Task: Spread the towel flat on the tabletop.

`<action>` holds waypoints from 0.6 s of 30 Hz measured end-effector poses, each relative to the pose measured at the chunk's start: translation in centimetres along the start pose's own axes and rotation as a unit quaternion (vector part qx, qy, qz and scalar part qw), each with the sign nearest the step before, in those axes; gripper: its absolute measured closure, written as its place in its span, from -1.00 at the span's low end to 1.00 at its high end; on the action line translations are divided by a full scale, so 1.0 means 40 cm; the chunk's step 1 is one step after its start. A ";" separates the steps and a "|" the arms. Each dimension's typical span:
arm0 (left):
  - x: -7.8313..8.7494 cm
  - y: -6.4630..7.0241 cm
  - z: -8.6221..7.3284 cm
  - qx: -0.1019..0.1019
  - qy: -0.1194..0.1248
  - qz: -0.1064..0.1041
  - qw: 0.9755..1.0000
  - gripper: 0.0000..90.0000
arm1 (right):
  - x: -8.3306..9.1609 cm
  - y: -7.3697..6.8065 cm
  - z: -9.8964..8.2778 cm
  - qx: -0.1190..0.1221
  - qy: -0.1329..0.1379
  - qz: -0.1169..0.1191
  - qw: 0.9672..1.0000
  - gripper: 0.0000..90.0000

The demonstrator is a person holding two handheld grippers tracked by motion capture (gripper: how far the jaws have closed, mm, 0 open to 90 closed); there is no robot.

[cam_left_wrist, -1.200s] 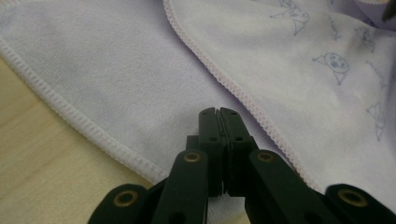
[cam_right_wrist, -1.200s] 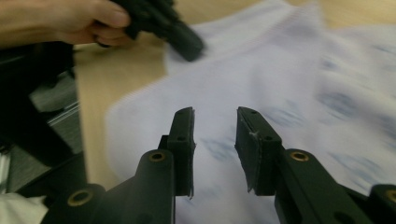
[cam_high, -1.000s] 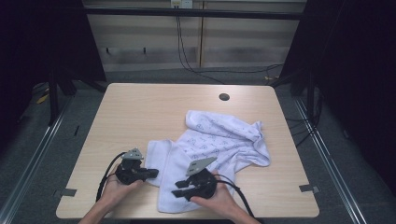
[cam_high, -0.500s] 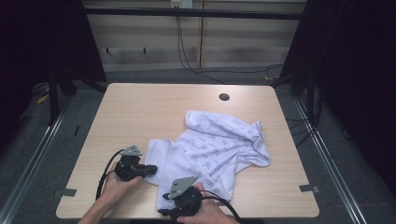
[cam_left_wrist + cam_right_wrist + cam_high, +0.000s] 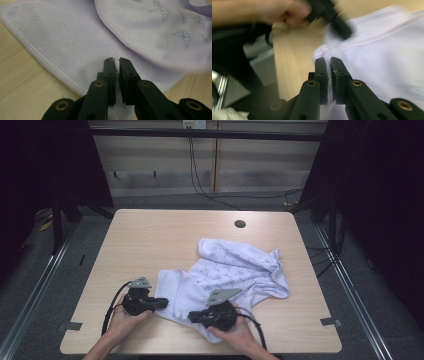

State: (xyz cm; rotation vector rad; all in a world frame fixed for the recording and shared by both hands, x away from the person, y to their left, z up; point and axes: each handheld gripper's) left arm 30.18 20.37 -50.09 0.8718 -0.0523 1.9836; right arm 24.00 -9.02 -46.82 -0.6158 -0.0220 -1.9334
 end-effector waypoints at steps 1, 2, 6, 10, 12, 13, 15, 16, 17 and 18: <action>0.000 0.000 0.000 0.000 0.000 0.000 1.000 0.84 | 0.000 0.000 0.000 0.000 0.000 0.000 1.000 0.88; 0.001 0.007 -0.003 -0.005 -0.001 -0.001 1.000 0.84 | 0.025 0.014 0.003 -0.006 0.007 -0.013 1.000 0.88; 0.002 0.035 -0.004 -0.039 -0.016 0.009 0.999 0.85 | 0.157 0.107 -0.031 -0.054 0.035 -0.082 0.995 0.88; 0.008 0.065 -0.013 -0.052 -0.031 -0.002 0.998 0.85 | 0.229 0.184 -0.092 -0.084 0.011 -0.131 0.988 0.88; 0.013 0.068 -0.018 -0.045 -0.033 -0.014 0.998 0.85 | 0.248 0.213 -0.118 -0.100 0.001 -0.152 0.983 0.87; 0.016 0.072 -0.021 -0.044 -0.038 -0.022 0.998 0.85 | 0.255 0.224 -0.122 -0.106 0.005 -0.155 0.982 0.87; 0.020 0.077 -0.026 -0.044 -0.041 -0.031 0.998 0.84 | 0.272 0.247 -0.116 -0.115 0.013 -0.182 0.976 0.79; 0.024 0.081 -0.032 -0.036 -0.040 -0.043 0.998 0.82 | 0.274 0.255 -0.118 -0.118 0.009 -0.192 0.974 0.70; 0.024 0.081 -0.032 -0.036 -0.040 -0.043 0.998 0.80 | 0.274 0.255 -0.118 -0.118 0.009 -0.192 0.974 0.70; 0.026 0.082 -0.034 -0.037 -0.043 -0.048 0.997 0.79 | 0.279 0.270 -0.125 -0.127 0.007 -0.200 0.972 0.55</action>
Point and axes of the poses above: each handheld gripper's, and its own axes: x roughly backward along the jaws, z roughly out of its top, y roughly to its right, and after that the axes turned 6 degrees about y, right-handed
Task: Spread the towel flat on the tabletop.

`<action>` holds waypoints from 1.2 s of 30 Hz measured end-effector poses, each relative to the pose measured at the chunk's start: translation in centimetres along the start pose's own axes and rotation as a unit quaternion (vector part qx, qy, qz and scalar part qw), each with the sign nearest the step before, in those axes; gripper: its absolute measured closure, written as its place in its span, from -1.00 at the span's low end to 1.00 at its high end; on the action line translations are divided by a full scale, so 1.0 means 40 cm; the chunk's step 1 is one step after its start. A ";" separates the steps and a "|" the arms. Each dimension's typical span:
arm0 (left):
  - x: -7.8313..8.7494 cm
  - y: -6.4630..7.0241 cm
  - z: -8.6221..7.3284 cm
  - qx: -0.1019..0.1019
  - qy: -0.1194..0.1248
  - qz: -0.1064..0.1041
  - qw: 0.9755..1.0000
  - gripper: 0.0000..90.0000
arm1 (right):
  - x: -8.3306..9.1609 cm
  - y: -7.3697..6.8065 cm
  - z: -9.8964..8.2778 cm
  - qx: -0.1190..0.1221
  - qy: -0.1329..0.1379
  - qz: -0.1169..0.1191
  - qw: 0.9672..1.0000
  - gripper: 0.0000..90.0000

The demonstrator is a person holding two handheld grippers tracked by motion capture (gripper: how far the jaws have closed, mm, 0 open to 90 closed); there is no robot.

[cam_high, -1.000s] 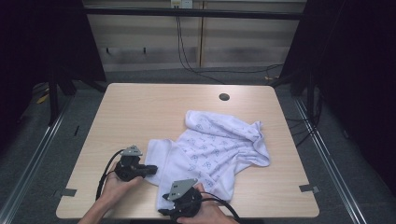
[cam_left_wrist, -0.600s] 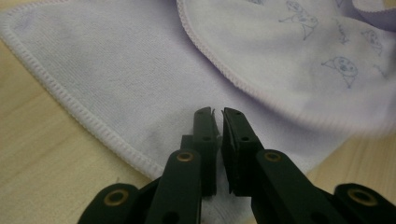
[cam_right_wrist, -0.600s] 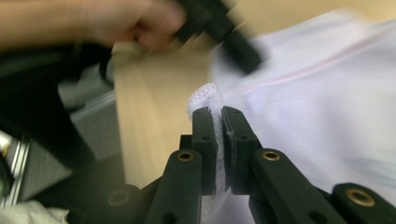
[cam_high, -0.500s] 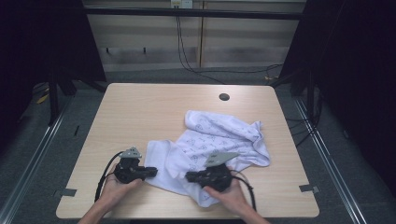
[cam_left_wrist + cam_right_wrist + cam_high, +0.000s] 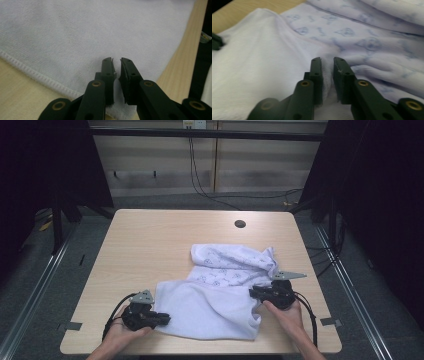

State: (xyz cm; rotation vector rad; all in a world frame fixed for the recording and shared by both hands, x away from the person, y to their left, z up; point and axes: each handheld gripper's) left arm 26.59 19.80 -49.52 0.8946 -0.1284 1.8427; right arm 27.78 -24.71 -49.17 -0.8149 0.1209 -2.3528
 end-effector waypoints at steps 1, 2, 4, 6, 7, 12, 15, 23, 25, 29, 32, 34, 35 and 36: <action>0.002 0.000 -0.002 0.003 0.000 -0.003 1.000 0.79 | 0.000 0.000 0.000 0.000 0.000 0.000 1.000 0.55; 0.003 0.001 -0.004 0.006 0.002 -0.005 1.000 0.77 | 0.002 0.006 0.000 -0.004 -0.002 0.001 1.000 0.50; 0.005 -0.001 -0.004 0.007 0.002 -0.010 1.000 0.72 | 0.003 0.017 0.001 -0.007 -0.002 0.009 1.000 0.42; 0.008 -0.003 0.004 0.002 0.006 -0.010 1.000 0.64 | -0.005 0.021 0.000 -0.002 -0.005 0.010 1.000 0.37; 0.012 -0.008 0.012 -0.002 0.011 -0.006 1.000 0.61 | -0.011 0.023 0.002 -0.005 -0.008 0.014 1.000 0.40; 0.046 -0.086 0.050 0.028 0.070 0.025 0.997 0.57 | -0.022 0.028 0.021 0.007 -0.001 0.023 1.000 0.88; 0.058 -0.158 0.067 0.075 0.105 0.050 0.990 0.44 | -0.021 0.033 0.026 0.008 -0.001 0.026 1.000 0.96; 0.014 -0.243 0.072 0.092 0.080 0.082 0.989 0.25 | -0.016 0.043 0.023 0.002 -0.001 0.026 1.000 0.96; 0.008 -0.240 0.070 0.086 0.073 0.085 0.990 0.21 | -0.014 0.049 0.021 0.001 0.000 0.027 1.000 0.96; 0.005 -0.239 0.067 0.080 0.077 0.093 0.989 0.17 | -0.012 0.055 0.021 0.000 0.000 0.031 1.000 0.96; 0.002 -0.236 0.068 0.071 0.077 0.102 0.989 0.16 | -0.010 0.059 0.022 -0.001 -0.002 0.028 1.000 0.96; 0.001 -0.237 0.069 0.072 0.079 0.103 0.989 0.16 | -0.007 0.065 0.022 -0.002 -0.001 0.026 1.000 0.96; 0.000 -0.238 0.070 0.072 0.078 0.103 0.989 0.16 | -0.005 0.069 0.021 -0.002 -0.002 0.023 1.000 0.96; 0.000 -0.238 0.071 0.067 0.075 0.102 0.990 0.18 | -0.003 0.072 0.020 -0.002 -0.002 0.021 1.000 0.96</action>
Point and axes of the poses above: each handheld gripper's, and its own axes: x roughly backward along the jaws, z roughly out of its top, y roughly to its right, and after that the axes turned 6 degrees about y, right-handed
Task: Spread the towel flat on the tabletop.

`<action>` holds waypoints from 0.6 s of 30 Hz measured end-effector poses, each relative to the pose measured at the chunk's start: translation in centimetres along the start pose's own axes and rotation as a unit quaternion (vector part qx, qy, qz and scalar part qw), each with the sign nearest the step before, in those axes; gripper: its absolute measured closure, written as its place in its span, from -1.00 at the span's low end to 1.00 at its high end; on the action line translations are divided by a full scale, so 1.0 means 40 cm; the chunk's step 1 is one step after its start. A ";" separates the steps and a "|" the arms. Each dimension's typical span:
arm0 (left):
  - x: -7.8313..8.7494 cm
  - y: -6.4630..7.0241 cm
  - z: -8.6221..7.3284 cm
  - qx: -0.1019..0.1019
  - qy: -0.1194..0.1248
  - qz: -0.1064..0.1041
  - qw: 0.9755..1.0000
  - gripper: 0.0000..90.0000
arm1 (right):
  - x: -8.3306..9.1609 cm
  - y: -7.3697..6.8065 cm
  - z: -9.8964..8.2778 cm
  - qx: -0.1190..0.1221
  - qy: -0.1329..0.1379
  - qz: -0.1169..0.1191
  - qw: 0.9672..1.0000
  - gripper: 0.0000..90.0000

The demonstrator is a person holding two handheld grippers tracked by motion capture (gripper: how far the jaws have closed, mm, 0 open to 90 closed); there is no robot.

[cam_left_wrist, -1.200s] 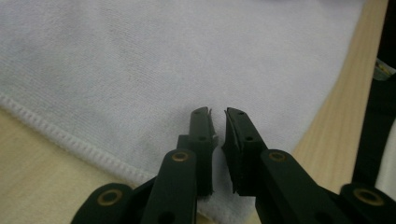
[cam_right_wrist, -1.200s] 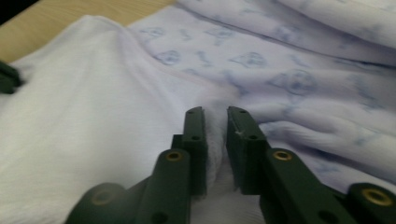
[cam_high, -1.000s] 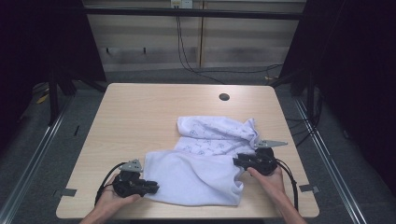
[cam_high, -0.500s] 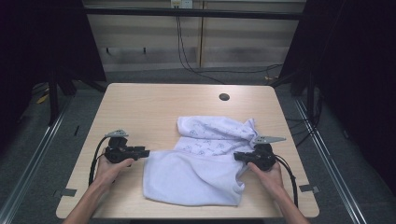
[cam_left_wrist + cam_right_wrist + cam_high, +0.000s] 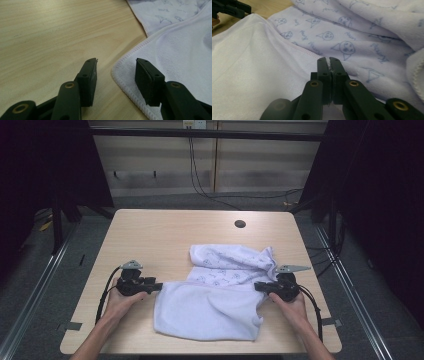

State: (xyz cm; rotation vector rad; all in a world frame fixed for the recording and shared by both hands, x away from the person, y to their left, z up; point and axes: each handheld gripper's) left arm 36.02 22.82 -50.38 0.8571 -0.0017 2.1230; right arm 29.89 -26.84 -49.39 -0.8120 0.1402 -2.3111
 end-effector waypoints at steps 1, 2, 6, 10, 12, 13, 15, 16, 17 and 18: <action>-0.003 0.001 0.001 0.002 0.000 -0.006 1.000 0.18 | 0.003 0.005 -0.001 0.002 0.000 -0.003 1.000 0.96; -0.005 0.004 0.001 -0.004 -0.001 -0.011 1.000 0.19 | 0.009 0.013 -0.003 0.000 -0.001 -0.009 1.000 0.96; -0.015 0.023 0.004 -0.028 -0.010 -0.023 0.999 0.19 | 0.022 0.025 -0.002 -0.006 0.003 -0.016 1.000 0.96; -0.028 0.036 0.007 -0.042 -0.010 -0.031 0.999 0.18 | 0.027 0.038 -0.005 -0.006 0.000 -0.020 1.000 0.96; -0.038 0.043 0.010 -0.047 -0.008 -0.035 0.998 0.18 | 0.026 0.039 -0.006 -0.005 -0.001 -0.020 1.000 0.96; -0.043 0.049 0.013 -0.054 -0.012 -0.035 0.998 0.18 | 0.025 0.039 -0.005 -0.003 0.000 -0.018 1.000 0.96; -0.055 0.063 0.021 -0.068 -0.021 -0.034 0.997 0.26 | 0.025 0.038 -0.004 -0.005 -0.001 -0.017 1.000 0.96; -0.062 0.073 0.024 -0.077 -0.023 -0.031 0.996 0.26 | 0.025 0.038 -0.003 -0.006 -0.001 -0.016 1.000 0.96; -0.067 0.082 0.026 -0.081 -0.026 -0.029 0.996 0.37 | 0.026 0.038 -0.003 -0.007 0.000 -0.016 1.000 0.96; -0.072 0.089 0.028 -0.088 -0.029 -0.033 0.995 0.46 | 0.026 0.039 -0.003 -0.005 0.001 -0.016 1.000 0.96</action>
Point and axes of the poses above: each handheld gripper's, and its own axes: x roughly backward along the jaws, z roughly out of its top, y roughly to its right, and after that the axes turned 6 degrees about y, right-handed
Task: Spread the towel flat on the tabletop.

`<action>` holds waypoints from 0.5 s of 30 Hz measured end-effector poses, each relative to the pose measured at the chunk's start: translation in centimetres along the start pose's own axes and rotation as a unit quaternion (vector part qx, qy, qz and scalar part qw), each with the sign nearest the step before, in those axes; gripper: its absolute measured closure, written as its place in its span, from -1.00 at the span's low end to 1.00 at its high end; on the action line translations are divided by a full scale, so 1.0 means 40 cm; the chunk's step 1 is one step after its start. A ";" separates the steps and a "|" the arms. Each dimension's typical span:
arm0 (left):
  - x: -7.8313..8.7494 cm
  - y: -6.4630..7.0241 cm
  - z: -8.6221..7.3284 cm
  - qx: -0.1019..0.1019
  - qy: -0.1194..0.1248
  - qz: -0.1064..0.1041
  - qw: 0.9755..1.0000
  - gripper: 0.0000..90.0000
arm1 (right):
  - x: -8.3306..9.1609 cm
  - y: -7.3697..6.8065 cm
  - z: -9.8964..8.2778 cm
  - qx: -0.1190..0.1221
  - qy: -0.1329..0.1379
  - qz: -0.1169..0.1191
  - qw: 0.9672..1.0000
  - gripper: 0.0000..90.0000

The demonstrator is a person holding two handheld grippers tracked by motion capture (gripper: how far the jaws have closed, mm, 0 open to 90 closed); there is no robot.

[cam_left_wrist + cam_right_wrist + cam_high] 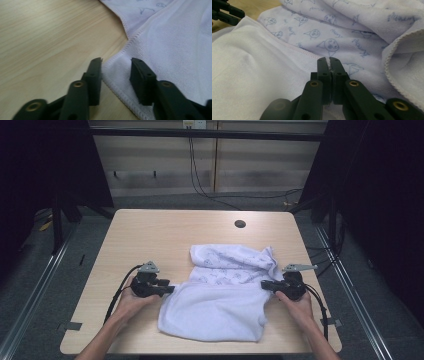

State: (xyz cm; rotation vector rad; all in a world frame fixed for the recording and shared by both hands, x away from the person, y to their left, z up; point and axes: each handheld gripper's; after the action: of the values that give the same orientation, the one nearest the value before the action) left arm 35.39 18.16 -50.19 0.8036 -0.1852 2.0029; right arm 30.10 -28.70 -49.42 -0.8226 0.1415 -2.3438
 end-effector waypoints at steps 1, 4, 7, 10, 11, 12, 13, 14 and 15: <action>-0.001 0.001 0.000 -0.001 -0.002 -0.005 1.000 0.58 | 0.002 0.000 0.000 -0.001 0.001 0.000 1.000 0.96; 0.007 -0.002 -0.007 0.017 -0.008 -0.021 1.000 0.93 | 0.009 -0.003 0.002 0.001 0.004 0.004 1.000 0.96; 0.017 -0.001 -0.016 0.031 -0.011 -0.035 0.999 0.95 | 0.016 -0.004 0.005 0.000 0.011 0.008 1.000 0.96; 0.025 -0.006 -0.022 0.045 -0.004 -0.048 0.998 0.96 | 0.019 -0.004 0.007 -0.002 0.014 0.008 1.000 0.96; 0.031 -0.009 -0.022 0.045 -0.002 -0.051 0.998 0.97 | 0.020 -0.004 0.007 -0.003 0.014 0.009 1.000 0.96; 0.036 -0.010 -0.020 0.050 0.007 -0.052 0.997 0.97 | 0.022 -0.006 0.008 -0.005 0.015 0.009 1.000 0.96; 0.044 -0.012 -0.017 0.058 0.019 -0.060 0.996 0.97 | 0.023 -0.005 0.009 0.000 0.019 0.009 1.000 0.96; 0.052 -0.011 -0.012 0.058 0.029 -0.062 0.996 0.97 | 0.027 -0.006 0.011 -0.003 0.021 0.011 1.000 0.96; 0.062 -0.008 -0.004 0.057 0.043 -0.059 0.996 0.97 | 0.030 -0.008 0.015 -0.006 0.025 0.012 1.000 0.96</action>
State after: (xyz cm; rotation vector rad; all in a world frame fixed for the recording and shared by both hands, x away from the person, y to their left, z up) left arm 34.72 20.17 -48.89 0.7787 0.0262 1.9447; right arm 29.56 -29.13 -48.23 -0.7646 0.1864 -2.3445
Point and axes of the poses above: each handheld gripper's, and its own axes: x roughly backward along the jaws, z roughly out of its top, y roughly to its right, and after that the axes turned 6 degrees about y, right-handed
